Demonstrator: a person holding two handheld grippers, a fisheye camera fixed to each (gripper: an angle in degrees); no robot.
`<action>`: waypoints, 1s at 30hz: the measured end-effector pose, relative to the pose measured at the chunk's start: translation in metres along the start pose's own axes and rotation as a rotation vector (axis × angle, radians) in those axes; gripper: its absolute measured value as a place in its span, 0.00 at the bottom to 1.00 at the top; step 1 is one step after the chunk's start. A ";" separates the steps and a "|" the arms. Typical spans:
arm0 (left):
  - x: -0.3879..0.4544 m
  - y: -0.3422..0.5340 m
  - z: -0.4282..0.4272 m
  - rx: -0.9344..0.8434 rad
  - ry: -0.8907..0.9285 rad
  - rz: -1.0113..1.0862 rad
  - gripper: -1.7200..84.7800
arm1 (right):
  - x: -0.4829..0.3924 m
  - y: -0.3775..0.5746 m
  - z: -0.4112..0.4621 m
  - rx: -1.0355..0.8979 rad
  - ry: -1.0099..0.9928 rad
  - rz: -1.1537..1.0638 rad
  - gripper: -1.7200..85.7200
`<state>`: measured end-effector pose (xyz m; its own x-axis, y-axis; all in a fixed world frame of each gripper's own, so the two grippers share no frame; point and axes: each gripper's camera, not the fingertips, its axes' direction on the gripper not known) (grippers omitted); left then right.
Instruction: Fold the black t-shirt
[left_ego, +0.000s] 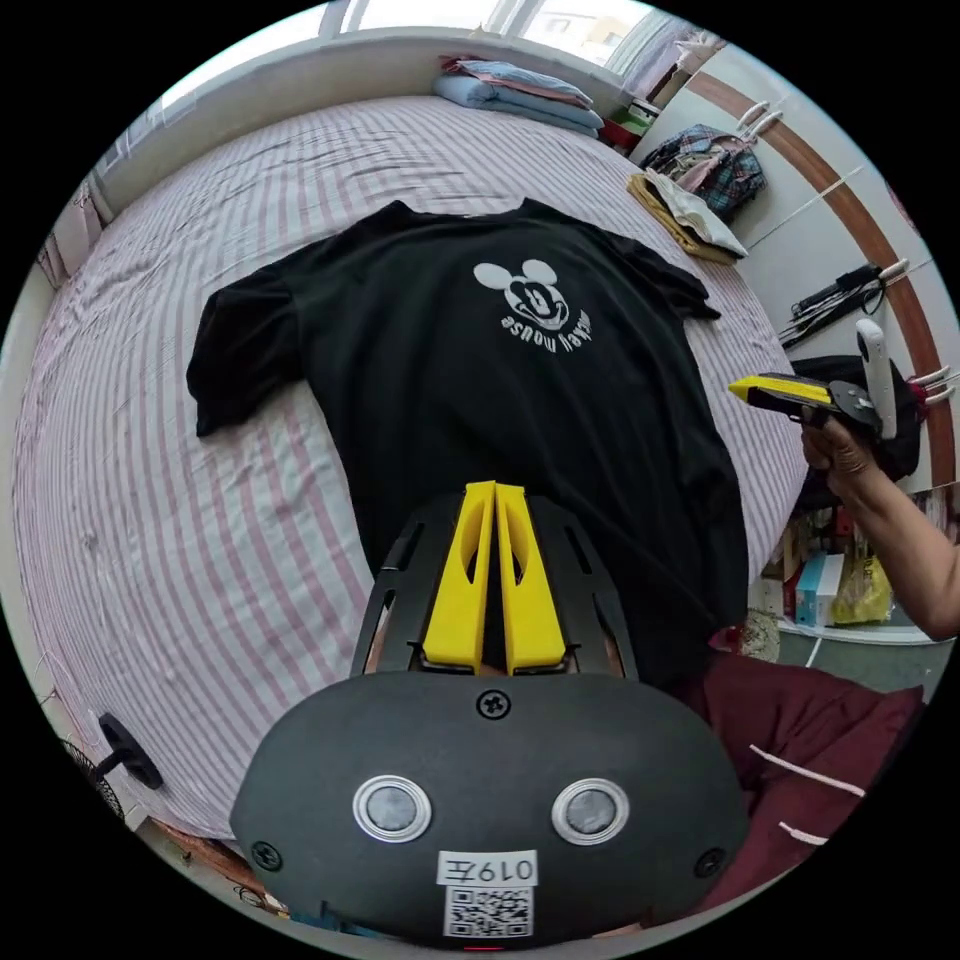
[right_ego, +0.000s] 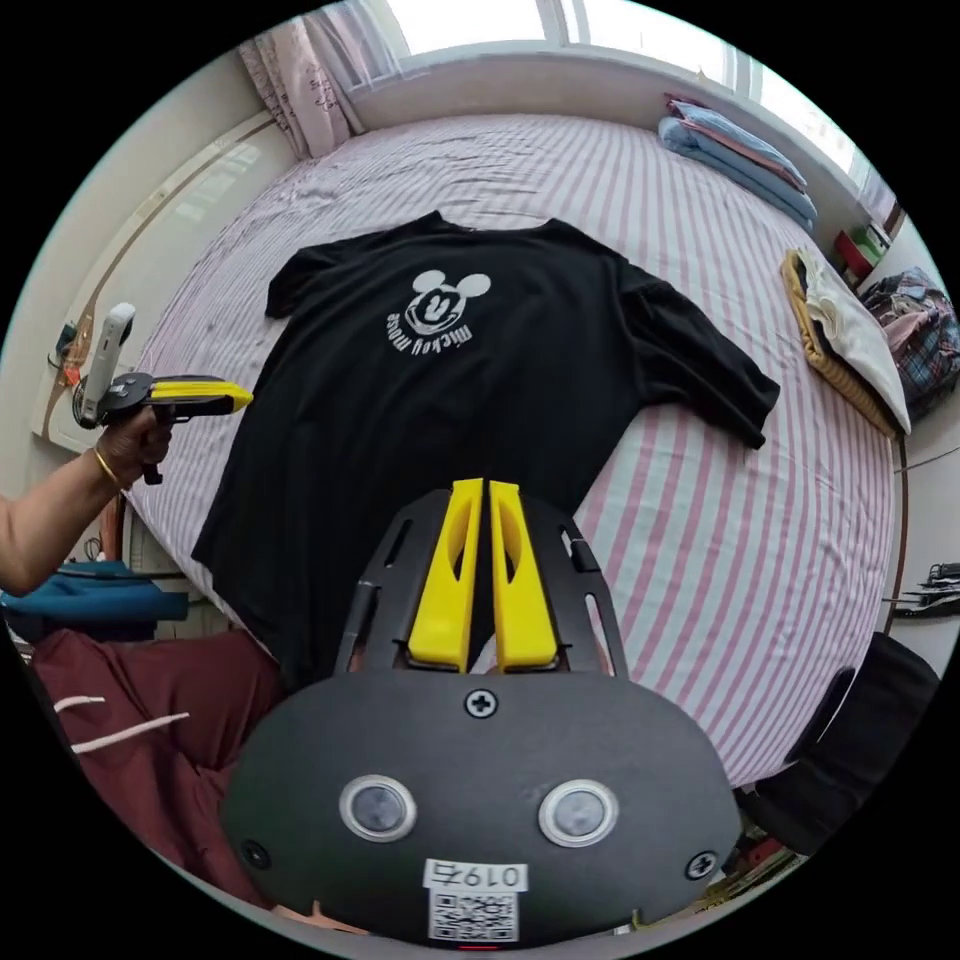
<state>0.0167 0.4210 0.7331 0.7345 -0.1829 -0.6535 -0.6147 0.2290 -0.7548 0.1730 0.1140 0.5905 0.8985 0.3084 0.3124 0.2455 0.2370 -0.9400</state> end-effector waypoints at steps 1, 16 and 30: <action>0.014 0.023 0.003 -0.003 0.000 0.020 0.03 | -0.008 0.009 0.003 -0.018 -0.007 -0.010 0.05; 0.080 0.164 0.077 -0.138 -0.067 0.317 0.09 | -0.185 0.176 0.131 -0.187 0.308 -0.431 0.14; 0.110 0.223 0.132 -0.090 -0.289 0.175 0.04 | -0.194 0.196 0.226 -0.128 0.455 -0.373 0.18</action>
<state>-0.0015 0.5785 0.5001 0.6585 0.1330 -0.7407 -0.7523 0.1451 -0.6427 -0.0360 0.3090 0.3770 0.8018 -0.2059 0.5610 0.5908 0.1321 -0.7959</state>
